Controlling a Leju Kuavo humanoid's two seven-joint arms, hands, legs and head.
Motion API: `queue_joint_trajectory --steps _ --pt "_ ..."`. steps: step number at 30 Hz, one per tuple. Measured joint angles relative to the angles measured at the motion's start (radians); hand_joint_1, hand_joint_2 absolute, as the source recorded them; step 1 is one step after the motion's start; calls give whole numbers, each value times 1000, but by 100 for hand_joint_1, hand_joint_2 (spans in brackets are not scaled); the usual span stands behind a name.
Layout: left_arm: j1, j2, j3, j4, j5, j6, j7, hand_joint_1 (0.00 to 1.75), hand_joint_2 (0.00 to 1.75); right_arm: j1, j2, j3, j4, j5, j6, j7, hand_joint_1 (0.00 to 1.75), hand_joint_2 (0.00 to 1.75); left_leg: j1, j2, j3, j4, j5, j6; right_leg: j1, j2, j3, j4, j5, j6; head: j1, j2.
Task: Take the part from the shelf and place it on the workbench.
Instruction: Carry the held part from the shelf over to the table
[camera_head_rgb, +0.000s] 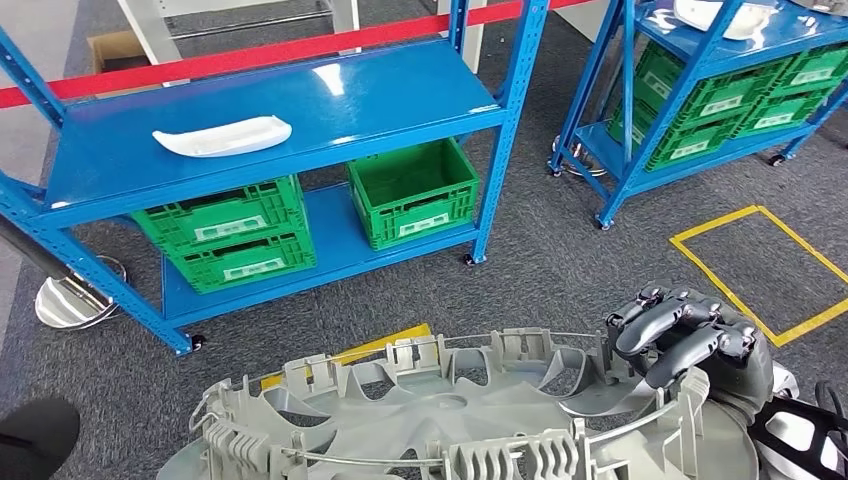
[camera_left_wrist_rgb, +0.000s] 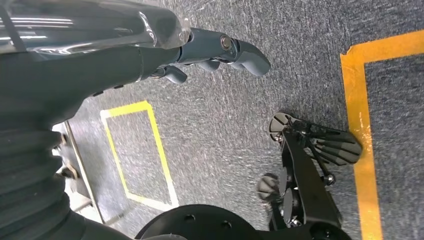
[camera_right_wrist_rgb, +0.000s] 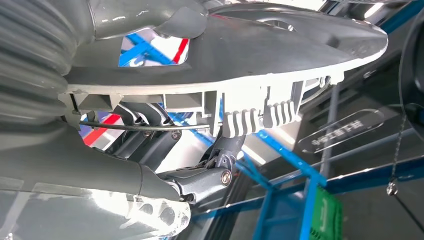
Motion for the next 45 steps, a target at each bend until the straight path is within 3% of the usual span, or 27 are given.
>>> queue_joint_trajectory --steps 1,2,4,6,9,11,13,14,15,16,17,18,20,22,24,26,28,30,31,32,34,36,37,40,42,44,45 --pt "0 0 3 0 4 3 1 0 175 3 -4 2 0 3 -2 0 175 175 -1 12 0 0 0 0 0 -1 6 3 6 -1 0 0" --pt "0 0 7 0 8 7 2 0 175 5 -9 5 0 5 -3 0 175 175 -1 22 0 1 0 0 0 -5 32 -38 28 -3 0 0" --pt "-1 -1 15 0 15 11 5 0 175 8 -21 12 -5 4 -5 0 175 175 -3 40 3 3 -3 -5 3 -37 119 -188 80 -9 0 0" --pt "-2 -2 21 0 17 13 5 0 175 12 -30 15 -19 -4 -4 0 175 175 -9 54 1 8 -6 -13 8 -64 168 -283 99 -19 -1 0" --pt "-3 -3 23 0 11 12 -4 0 175 37 -40 13 -45 -2 -9 -1 175 175 -11 68 0 10 -8 -27 10 -46 163 -290 101 -34 -2 0" --pt "-5 -5 23 0 9 9 -14 0 175 57 -46 4 -65 4 -10 -1 175 175 -7 37 -15 45 -39 -38 6 -32 159 -291 107 -45 -2 0" --pt "-5 -6 28 0 18 12 -22 0 175 65 -47 -7 -76 1 8 -1 175 175 -6 -4 -68 162 -106 -44 5 -17 151 -292 113 -55 -3 0" --pt "-5 -6 33 0 25 15 -26 0 175 65 -43 -12 -77 -2 22 -1 175 175 -6 -11 -102 234 -137 -44 6 -9 146 -291 116 -58 -3 0" --pt "-5 -5 38 0 31 18 -31 0 175 65 -36 -16 -78 -2 34 -1 175 175 -6 -14 -129 289 -154 -43 7 1 142 -291 119 -59 -3 0" --pt "-5 -5 43 0 35 19 -35 0 175 65 -28 -20 -78 1 43 -1 175 175 -7 -15 -139 309 -152 -41 8 11 139 -291 122 -60 -3 0" --pt "-5 -4 46 0 35 19 -36 0 175 65 -17 -22 -78 8 47 -1 175 175 -7 -17 -127 286 -130 -38 9 22 137 -291 125 -59 -3 0" --pt "-5 -3 48 0 33 19 -37 0 175 66 -6 -24 -78 18 47 -1 175 175 -7 -24 -96 227 -96 -33 10 33 137 -291 128 -58 -3 0" --pt "-5 3 51 -1 27 21 -37 0 175 78 16 -28 -86 35 41 -1 175 175 -8 -62 -18 79 -38 -20 11 52 136 -291 133 -52 -2 0" --pt "-5 14 52 -2 20 28 -37 0 175 101 29 -38 -99 37 39 0 175 175 -11 -85 17 11 -23 -15 12 66 131 -291 138 -43 -2 0" --pt "-3 24 53 -3 13 33 -38 0 175 124 32 -64 -111 25 50 0 175 175 -12 -69 17 5 -18 -13 10 78 124 -292 145 -31 -2 0" --pt "-3 35 52 -4 -6 27 -38 0 175 151 41 -104 -127 26 64 0 175 175 -9 -50 16 -1 -9 -5 9 57 109 -267 129 -22 1 0" --pt "-1 47 44 -5 -40 18 -35 0 175 191 64 -146 -156 52 66 0 175 175 -7 -27 14 -3 -5 0 8 18 66 -167 66 -14 6 0" --pt "0 54 33 -5 -62 5 -51 0 175 244 91 -181 -187 83 56 0 175 175 -7 -3 10 -2 -5 1 6 3 14 -38 3 -6 8 0" --pt "-1 56 27 -5 -68 -5 -70 0 175 272 102 -197 -202 98 44 0 175 175 -7 9 9 -2 -5 1 5 1 6 -6 -6 -4 8 0" --pt "-3 58 22 -5 -71 -16 -87 0 175 300 110 -214 -217 114 26 0 175 175 -7 20 9 -1 -6 0 4 -3 18 -16 3 -2 8 0" --pt "-11 63 13 -5 -76 -34 -102 0 175 347 106 -234 -250 135 -34 0 175 175 -7 41 12 2 -10 -6 2 -28 95 -141 52 -2 8 0" --pt "-16 74 9 -5 -73 -45 -95 0 175 368 84 -231 -273 142 -113 0 175 175 -11 60 12 8 -17 -18 5 -55 161 -256 82 -12 8 0" --pt "-17 81 9 -5 -70 -51 -92 0 175 368 70 -222 -281 149 -155 0 175 175 -13 70 12 10 -20 -24 8 -58 172 -278 84 -19 7 0" --pt "-20 98 10 -6 -57 -59 -78 0 175 346 42 -160 -295 184 -243 -1 175 175 -10 87 15 13 -25 -38 11 -29 165 -278 88 -40 6 0" --pt "-20 97 13 -6 -51 -57 -76 0 175 309 39 -99 -294 201 -255 0 175 175 -6 50 -5 59 -61 -48 8 -13 159 -280 94 -52 3 0" --pt "-16 88 16 -5 -50 -57 -88 0 175 267 39 -36 -283 206 -258 0 175 175 -4 2 -65 183 -129 -52 8 2 151 -281 99 -60 -1 0" --pt "-13 81 17 -4 -50 -57 -96 0 175 249 39 -9 -273 206 -259 0 175 175 -4 -9 -101 251 -156 -51 10 11 147 -280 101 -63 -2 0"
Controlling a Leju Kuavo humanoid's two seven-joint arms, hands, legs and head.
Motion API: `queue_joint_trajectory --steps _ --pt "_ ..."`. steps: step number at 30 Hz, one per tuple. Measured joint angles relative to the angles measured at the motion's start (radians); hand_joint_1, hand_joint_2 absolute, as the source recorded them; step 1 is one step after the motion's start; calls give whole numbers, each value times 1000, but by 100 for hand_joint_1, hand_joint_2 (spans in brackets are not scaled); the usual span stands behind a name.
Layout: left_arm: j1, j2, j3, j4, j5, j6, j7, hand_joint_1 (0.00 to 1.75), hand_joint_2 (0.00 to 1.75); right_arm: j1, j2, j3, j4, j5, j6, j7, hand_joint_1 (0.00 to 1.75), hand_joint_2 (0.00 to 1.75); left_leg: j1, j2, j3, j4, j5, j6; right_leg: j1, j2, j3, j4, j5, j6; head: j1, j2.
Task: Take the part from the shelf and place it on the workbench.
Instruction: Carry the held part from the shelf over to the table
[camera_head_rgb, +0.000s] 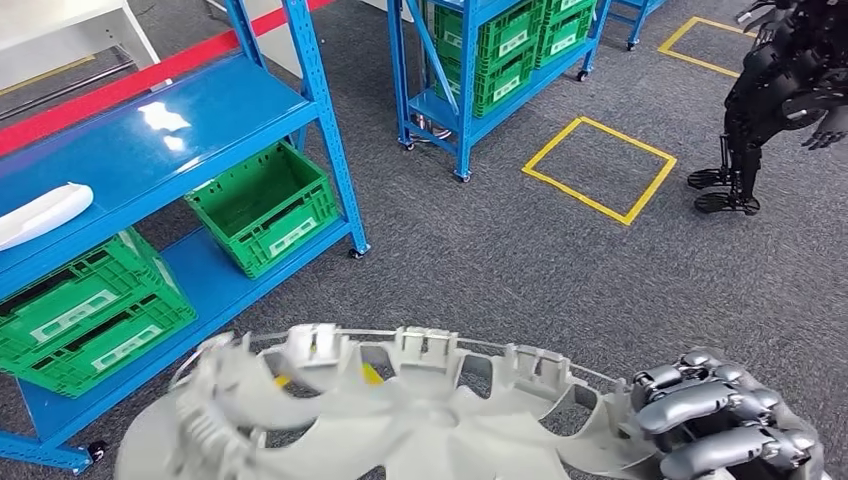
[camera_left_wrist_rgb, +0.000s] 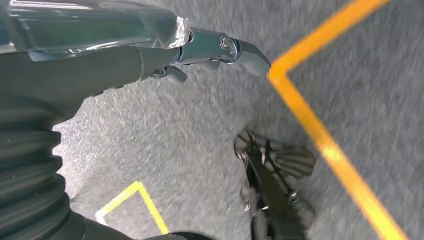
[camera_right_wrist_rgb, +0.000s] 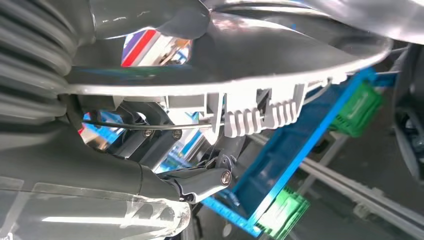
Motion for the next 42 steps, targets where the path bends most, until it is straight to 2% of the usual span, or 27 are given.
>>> queue_joint_trajectory --steps 1,2,3,4,6,8,10,12,15,17,18,20,22,23,25,26,28,30,31,32,33,34,36,37,39,41,42 --pt "2 -7 1 1 -1 -1 -7 0 175 -17 0 22 11 -1 -1 0 175 175 0 -4 -25 44 -10 2 2 9 -3 0 2 -2 0 0" --pt "3 -12 1 1 -3 -1 -10 0 175 -34 -1 41 24 -3 0 0 175 175 -1 -7 -31 51 0 5 5 17 -4 0 4 -2 0 0" --pt "3 -17 1 2 -5 -2 -12 0 175 -52 -2 56 36 -6 2 0 175 175 -1 -10 -18 18 28 9 6 27 -5 0 6 -2 0 0" --pt "3 -20 1 2 -7 -3 -12 0 175 -72 -5 67 48 -11 5 0 175 175 -3 -20 14 -47 67 15 7 36 -5 0 7 0 0 0" --pt "0 -22 1 2 -8 -6 -10 0 175 -114 -11 82 71 -27 19 0 175 175 -6 -58 78 -181 123 27 9 52 -6 1 12 5 0 0" --pt "-4 -22 2 2 -7 -9 -8 0 175 -155 -17 87 93 -57 54 0 175 175 -10 -73 101 -233 136 31 7 68 -13 1 18 15 0 0" --pt "-7 -26 3 2 -3 -10 -11 0 175 -192 -20 86 114 -83 99 0 175 175 -10 -52 101 -238 143 35 3 83 -20 0 25 26 0 0" --pt "-10 -31 6 2 6 -11 -15 0 175 -226 -20 83 133 -90 129 1 175 175 -7 -30 102 -247 152 43 5 61 -41 33 5 35 2 0" --pt "-9 -38 16 2 15 -12 -18 0 175 -260 -17 86 159 -89 147 0 175 175 -6 7 99 -250 155 48 5 1 -124 212 -87 49 5 0" --pt "-8 -42 21 2 16 -12 -18 0 175 -267 -15 89 172 -86 150 0 175 175 -6 30 98 -249 155 48 2 -12 -153 289 -109 55 5 0" --pt "-8 -45 24 2 18 -12 -16 0 175 -270 -15 91 177 -85 150 0 175 175 -6 40 98 -249 155 47 1 -16 -140 272 -95 56 5 0" --pt "-8 -51 28 2 23 -8 -3 0 175 -282 -15 96 184 -83 151 0 175 175 -6 59 102 -247 151 42 -2 -43 -65 138 -38 57 5 0" --pt "-8 -55 34 2 27 2 17 0 175 -296 -15 101 190 -90 152 0 175 175 -10 75 103 -242 145 32 1 -73 -3 22 -6 49 4 0" --pt "-7 -58 37 2 29 10 24 0 175 -301 -16 104 192 -99 154 0 175 175 -13 82 102 -240 143 28 4 -78 7 1 -6 43 3 0" --pt "-7 -65 43 2 34 26 33 0 175 -311 -21 106 199 -123 162 0 175 175 -14 96 102 -240 141 21 7 -60 4 1 -5 29 1 0" --pt "-7 -69 46 2 35 32 35 0 175 -317 -24 106 203 -131 166 0 175 175 -12 90 101 -236 136 16 6 -51 2 0 -3 23 1 0" --pt "-6 -76 50 2 31 36 32 0 175 -331 -29 107 212 -138 169 0 175 175 -7 49 78 -182 97 7 3 -34 0 -3 2 12 0 0" --pt "-3 -79 51 3 27 36 27 0 175 -339 -34 106 221 -139 170 0 175 175 -4 5 13 -48 29 3 3 -17 -5 -3 5 6 -1 0" --pt "-1 -80 51 3 26 35 25 0 175 -340 -38 105 224 -139 170 0 175 175 -4 -2 -22 19 5 3 4 -8 -7 -3 6 4 -1 0" --pt "1 -82 51 3 24 33 23 0 175 -339 -42 104 227 -140 171 0 175 175 -4 -5 -45 58 -1 5 5 3 -8 -2 7 3 -1 0" --pt "1 -84 51 4 20 31 22 0 175 -338 -45 102 228 -140 173 0 175 175 -4 -6 -47 57 13 7 5 13 -8 -2 8 3 -1 0" --pt "2 -85 50 4 14 27 22 0 175 -337 -49 99 229 -139 176 0 175 175 -4 -10 -29 16 45 10 6 24 -7 -2 9 4 -1 0" --pt "2 -87 49 5 4 24 21 0 175 -335 -52 90 229 -136 183 0 175 175 -4 -44 40 -126 115 18 6 44 -5 -2 11 8 -1 0" --pt "1 -87 49 5 4 24 20 0 175 -334 -52 85 229 -133 186 0 175 175 -4 -63 69 -185 135 21 6 54 -7 -1 13 12 0 0" --pt "1 -87 49 5 7 30 17 0 175 -333 -49 78 229 -124 193 0 175 175 -7 -81 90 -231 142 24 1 74 -14 -2 19 24 0 0" --pt "-1 -88 49 5 9 35 15 0 175 -333 -46 75 229 -116 198 0 175 175 -10 -60 92 -240 149 32 -4 85 -20 -3 24 37 -1 0" --pt "-2 -89 49 5 10 35 14 0 175 -335 -45 73 230 -112 200 0 175 175 -9 -48 94 -245 153 37 -3 72 -26 6 18 42 0 0"
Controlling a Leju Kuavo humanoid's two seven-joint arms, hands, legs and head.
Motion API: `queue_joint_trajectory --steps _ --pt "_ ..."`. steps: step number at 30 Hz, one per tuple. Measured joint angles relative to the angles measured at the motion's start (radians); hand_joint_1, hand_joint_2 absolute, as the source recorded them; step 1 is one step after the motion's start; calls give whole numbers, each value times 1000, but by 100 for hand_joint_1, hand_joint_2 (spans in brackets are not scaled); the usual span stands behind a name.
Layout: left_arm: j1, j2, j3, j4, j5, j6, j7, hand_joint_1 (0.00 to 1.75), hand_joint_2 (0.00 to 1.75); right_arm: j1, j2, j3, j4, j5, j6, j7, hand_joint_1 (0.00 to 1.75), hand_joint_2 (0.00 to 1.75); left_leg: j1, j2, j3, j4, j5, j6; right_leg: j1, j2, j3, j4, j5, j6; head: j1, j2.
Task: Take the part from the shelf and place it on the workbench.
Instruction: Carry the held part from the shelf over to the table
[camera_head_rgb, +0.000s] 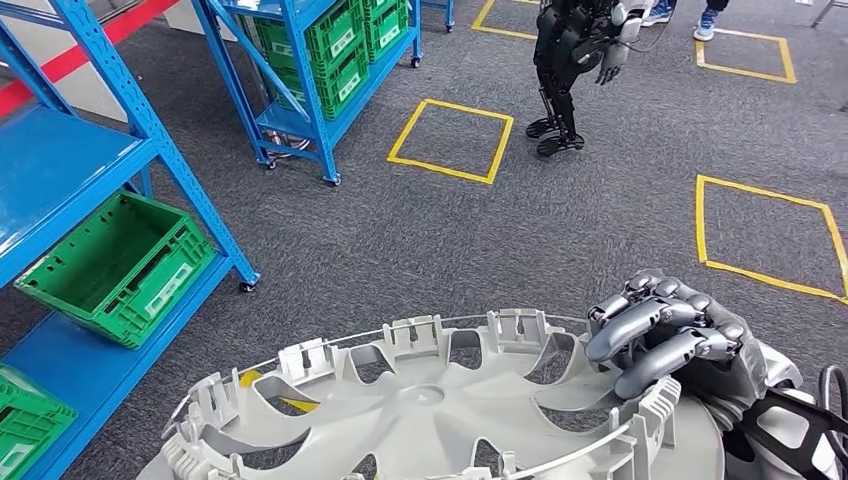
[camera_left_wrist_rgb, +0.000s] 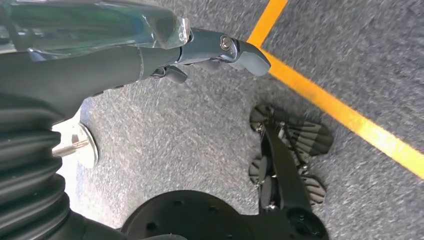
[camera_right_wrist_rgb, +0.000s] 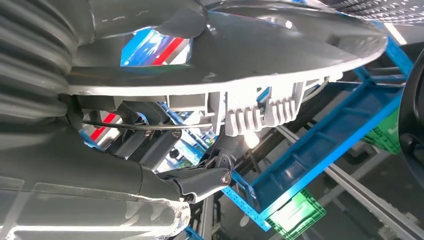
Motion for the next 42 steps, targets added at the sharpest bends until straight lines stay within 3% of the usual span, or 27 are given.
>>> queue_joint_trajectory --steps 2,3,5,6,7,9,11,14,16,18,20,21,22,23,25,27,30,32,34,35,36,37,38,40,42 --pt "-1 -1 0 0 0 0 -1 0 175 -5 2 -1 5 6 0 0 175 175 3 24 2 -8 6 9 3 -48 -33 70 -43 6 3 0" --pt "0 -1 0 0 0 0 -1 0 175 -7 4 -1 8 8 -2 0 175 175 2 36 1 -8 6 10 4 -68 -64 135 -78 10 4 0" --pt "2 -2 0 0 -2 0 0 0 175 -7 5 0 16 19 -7 0 175 175 1 61 -1 -7 6 12 3 -80 -117 255 -125 18 4 0" --pt "2 -3 0 0 -4 -1 3 0 175 -7 6 0 20 27 -11 0 175 175 1 74 -1 -7 5 11 2 -83 -123 275 -125 20 5 0" --pt "2 -4 0 0 -6 -1 7 0 175 -8 6 1 25 35 -17 0 175 175 1 85 -1 -7 5 10 1 -88 -104 246 -105 20 5 0" --pt "2 -6 0 0 -8 2 20 0 175 -17 6 6 35 52 -35 0 175 175 0 104 1 -4 1 5 2 -116 -22 102 -50 17 5 0" --pt "1 -6 1 0 -9 13 33 0 175 -29 4 11 47 73 -62 1 175 175 -4 119 1 0 -3 -4 6 -136 32 -1 -22 8 4 0" --pt "1 -3 2 -1 -9 32 49 0 175 -35 -6 14 60 115 -107 4 175 175 -4 132 2 2 -7 -18 10 -119 34 -14 -19 -9 3 0" --pt "1 -1 2 -1 -11 38 54 0 175 -34 -16 12 64 137 -132 6 175 175 0 101 -10 31 -31 -29 6 -106 32 -16 -15 -20 2 0" --pt "4 2 3 -1 -16 37 55 0 175 -32 -22 10 69 144 -146 6 175 175 4 57 -59 137 -92 -36 4 -92 30 -17 -11 -27 1 0" --pt "9 5 3 -1 -19 32 55 0 175 -26 -24 10 74 139 -152 4 175 175 4 43 -127 272 -144 -37 5 -73 26 -16 -9 -31 1 0" --pt "11 6 3 -1 -20 28 53 0 175 -22 -24 10 77 136 -155 4 175 175 4 42 -147 305 -146 -36 6 -63 25 -16 -9 -32 1 0" --pt "12 6 3 -1 -21 24 48 0 175 -18 -23 9 80 132 -161 4 175 175 5 41 -144 292 -125 -34 6 -52 25 -16 -8 -32 1 0" --pt "13 6 3 -1 -21 20 42 0 175 -15 -23 9 83 129 -169 5 175 175 5 36 -121 240 -90 -31 6 -41 26 -16 -7 -31 1 0" --pt "13 6 3 -1 -23 12 29 0 175 -12 -19 8 89 123 -186 8 175 175 6 0 -52 93 -21 -25 7 -21 27 -15 -6 -27 1 0" --pt "13 6 2 -1 -27 6 19 0 175 -9 -15 8 93 119 -197 11 175 175 5 -27 -14 14 0 -21 6 -1 21 -14 -2 -17 1 0" --pt "10 5 2 -1 -33 -1 10 0 175 2 -13 6 97 114 -202 12 175 175 0 -3 -8 1 2 -8 -1 20 10 -14 2 3 1 0" --pt "7 3 1 -1 -35 -2 8 0 175 6 -14 5 98 113 -202 12 175 175 3 21 -6 -8 9 5 2 -16 -17 36 -30 10 5 0" --pt "8 3 1 -1 -35 -1 10 0 175 12 -14 6 99 116 -203 11 175 175 2 46 -6 -11 11 11 5 -65 -76 162 -95 15 7 0" --pt "9 3 1 -1 -35 0 13 0 175 17 -13 7 99 119 -203 11 175 175 2 58 -7 -11 10 12 4 -75 -104 226 -120 18 7 0" --pt "9 4 2 -1 -35 0 16 0 175 23 -14 7 99 123 -205 12 175 175 1 70 -8 -11 10 12 3 -80 -120 265 -131 20 7 0" --pt "9 4 1 -1 -35 1 20 0 175 29 -14 7 99 126 -206 13 175 175 1 82 -8 -10 9 11 3 -84 -117 266 -124 21 7 0" --pt "9 4 1 -1 -35 2 23 0 175 34 -16 7 100 130 -207 14 175 175 2 93 -7 -10 8 10 2 -89 -93 226 -101 20 7 0" --pt "9 6 1 -1 -36 4 28 0 175 39 -21 7 99 133 -208 16 175 175 0 112 -5 -7 4 3 3 -124 -12 82 -48 17 7 0" --pt "8 10 1 -2 -38 5 31 0 175 41 -27 6 99 133 -208 16 175 175 -5 127 -2 -2 -2 -6 6 -150 37 -7 -24 7 6 0"
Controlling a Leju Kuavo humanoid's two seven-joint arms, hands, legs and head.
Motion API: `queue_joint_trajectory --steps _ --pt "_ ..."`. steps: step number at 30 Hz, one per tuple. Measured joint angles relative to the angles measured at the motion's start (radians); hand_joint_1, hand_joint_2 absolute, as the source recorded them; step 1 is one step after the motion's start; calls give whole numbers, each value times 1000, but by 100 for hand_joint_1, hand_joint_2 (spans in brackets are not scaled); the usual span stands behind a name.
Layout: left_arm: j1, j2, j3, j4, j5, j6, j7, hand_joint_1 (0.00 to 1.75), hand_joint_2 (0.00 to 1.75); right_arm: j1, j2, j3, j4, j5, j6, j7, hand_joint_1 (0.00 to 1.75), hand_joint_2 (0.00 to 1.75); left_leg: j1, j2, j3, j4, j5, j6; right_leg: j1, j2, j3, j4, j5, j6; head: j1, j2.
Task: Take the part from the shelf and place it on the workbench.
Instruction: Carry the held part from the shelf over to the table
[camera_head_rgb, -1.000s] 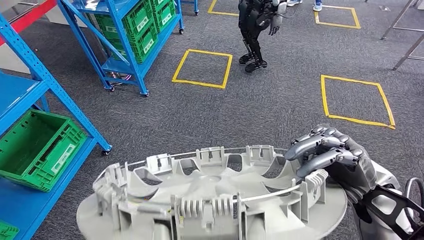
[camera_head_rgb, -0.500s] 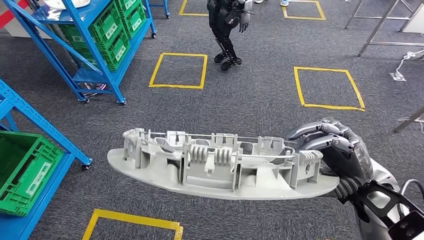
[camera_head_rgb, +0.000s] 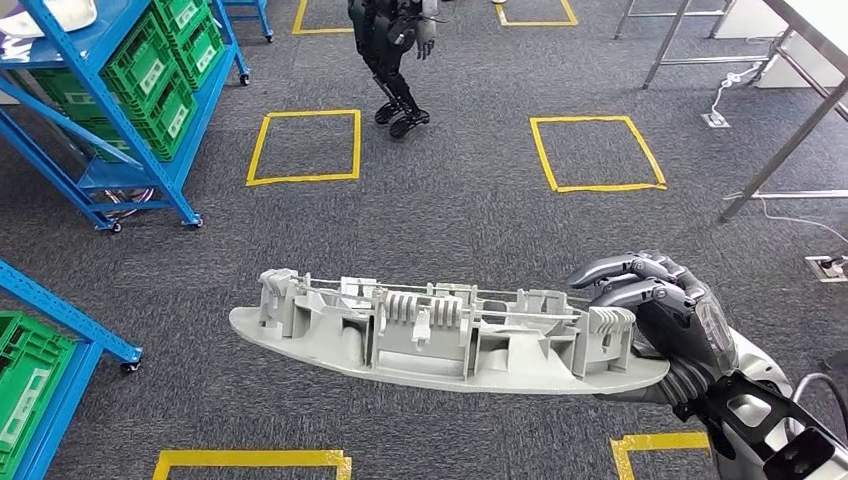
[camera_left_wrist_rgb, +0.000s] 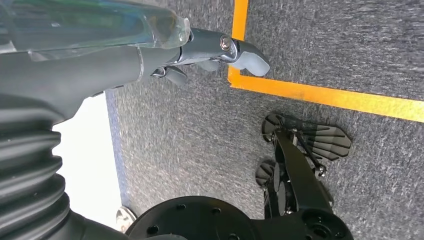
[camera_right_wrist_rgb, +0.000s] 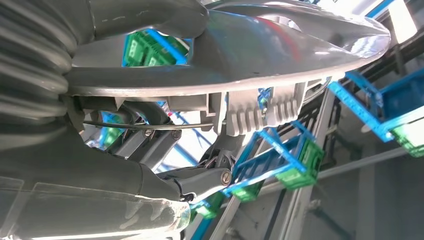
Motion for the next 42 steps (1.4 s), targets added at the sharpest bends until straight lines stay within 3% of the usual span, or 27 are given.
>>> queue_joint_trajectory --steps 1,3,5,7,8,9,10,11,12,14,16,18,19,21,23,25,26,27,29,31,33,35,36,38,40,41,42 --pt "0 2 0 0 0 0 1 0 175 0 -3 -1 0 0 0 0 175 175 -2 7 1 1 -2 -4 2 0 3 -8 -1 -6 -1 0" --pt "-2 5 0 0 0 0 2 0 175 1 -10 -2 -1 0 0 2 175 175 0 16 1 3 -6 -13 2 21 -1 -8 3 -17 -1 0" --pt "-4 5 1 0 2 0 1 0 175 -1 -15 -4 -2 -1 2 5 175 175 5 -18 -15 40 -35 -24 -1 39 -2 -9 8 -28 -2 0" --pt "-4 5 3 0 9 3 -1 0 175 -3 -16 -4 -3 -2 6 6 175 175 9 -67 -70 157 -98 -30 -3 57 -4 -9 11 -36 -3 0" --pt "-2 5 6 0 14 6 -2 0 175 -3 -16 -3 -2 -3 9 6 175 175 9 -78 -106 231 -127 -30 -2 67 -6 -9 12 -38 -4 0" --pt "-1 5 10 0 18 9 -2 0 175 -3 -16 -3 -1 -4 11 6 175 175 9 -82 -135 287 -143 -30 -1 78 -7 -9 12 -39 -4 0" --pt "1 4 13 0 20 12 -2 0 175 -3 -15 -2 -1 -4 12 5 175 175 9 -84 -149 308 -140 -28 0 89 -7 -9 13 -40 -4 0" --pt "2 3 16 0 20 14 -1 0 175 -3 -14 -1 0 -2 12 5 175 175 9 -87 -141 286 -116 -25 1 101 -7 -9 14 -40 -4 0" --pt "2 2 17 0 19 16 1 0 175 -3 -12 0 0 1 12 4 175 175 9 -93 -115 227 -79 -22 1 113 -5 -9 14 -40 -4 0" --pt "3 2 18 0 17 19 5 0 175 -7 -8 2 1 8 10 2 175 175 10 -132 -45 80 -18 -15 1 134 -5 -8 15 -36 -4 0" --pt "3 7 23 -1 19 26 8 0 175 -12 -2 4 4 18 3 2 175 175 9 -157 -12 10 -5 -11 -1 153 -11 -7 19 -26 -3 0" --pt "3 14 27 -2 21 36 11 0 175 -12 3 8 5 31 -8 3 175 175 6 -142 -8 3 -5 -5 -5 173 -19 -11 24 -12 -4 0" --pt "2 19 28 -3 21 44 13 0 175 -11 4 11 6 36 -14 3 175 175 7 -132 -5 -1 -1 0 -5 169 -24 -7 22 -7 -3 0" --pt "4 29 32 -5 21 57 15 0 175 -10 6 15 6 46 -27 3 175 175 10 -108 1 -11 6 11 -3 129 -53 48 -12 0 0 0" --pt "8 38 37 -5 21 66 18 0 175 -5 9 20 6 53 -37 3 175 175 9 -83 0 -12 7 15 -2 82 -112 176 -76 6 3 0" --pt "11 46 42 -5 21 69 20 0 175 3 12 26 7 56 -44 3 175 175 8 -58 -1 -11 6 16 -4 68 -157 276 -110 11 3 0" --pt "11 48 44 -5 21 68 20 0 175 7 13 28 8 58 -45 3 175 175 8 -46 -1 -11 5 16 -5 65 -155 276 -102 12 3 0" --pt "11 50 45 -5 21 67 18 0 175 9 13 30 8 60 -46 2 175 175 8 -36 0 -10 3 14 -6 59 -134 237 -78 12 3 0" --pt "11 52 46 -5 21 62 11 0 175 10 15 36 9 65 -48 -2 175 175 6 -16 3 -5 -3 6 -5 29 -58 97 -22 11 4 0" --pt "11 53 49 -6 21 57 0 0 175 13 21 43 12 74 -55 -9 175 175 2 -1 3 2 -10 -5 -1 9 -11 9 4 1 2 0" --pt "10 53 51 -7 22 54 -6 0 175 18 28 48 15 81 -62 -12 175 175 0 15 4 5 -14 -13 2 22 -10 1 5 -14 0 0" --pt "7 52 52 -7 22 54 -8 0 175 19 31 52 16 84 -64 -13 175 175 5 -2 -2 16 -26 -24 0 39 -13 0 8 -26 0 0" --pt "7 52 52 -8 22 54 -9 0 175 20 32 54 16 85 -65 -13 175 175 7 -25 -14 43 -45 -29 -2 47 -13 -1 10 -31 -1 0" --pt "8 52 54 -8 22 54 -10 0 175 20 36 57 17 85 -65 -14 175 175 10 -72 -68 156 -106 -35 -4 63 -16 -2 13 -40 -2 0" --pt "11 51 56 -7 22 54 -10 0 175 22 40 60 19 85 -65 -14 175 175 10 -83 -134 283 -150 -35 -2 82 -19 -1 15 -44 -2 0" --pt "11 50 57 -7 22 54 -11 0 175 23 41 62 20 85 -66 -14 175 175 10 -85 -147 304 -147 -34 -1 93 -20 -1 16 -44 -2 0" --pt "11 49 58 -7 22 54 -12 0 175 23 42 64 21 84 -66 -14 175 175 10 -86 -140 285 -125 -31 -1 103 -19 -1 17 -44 -2 0"
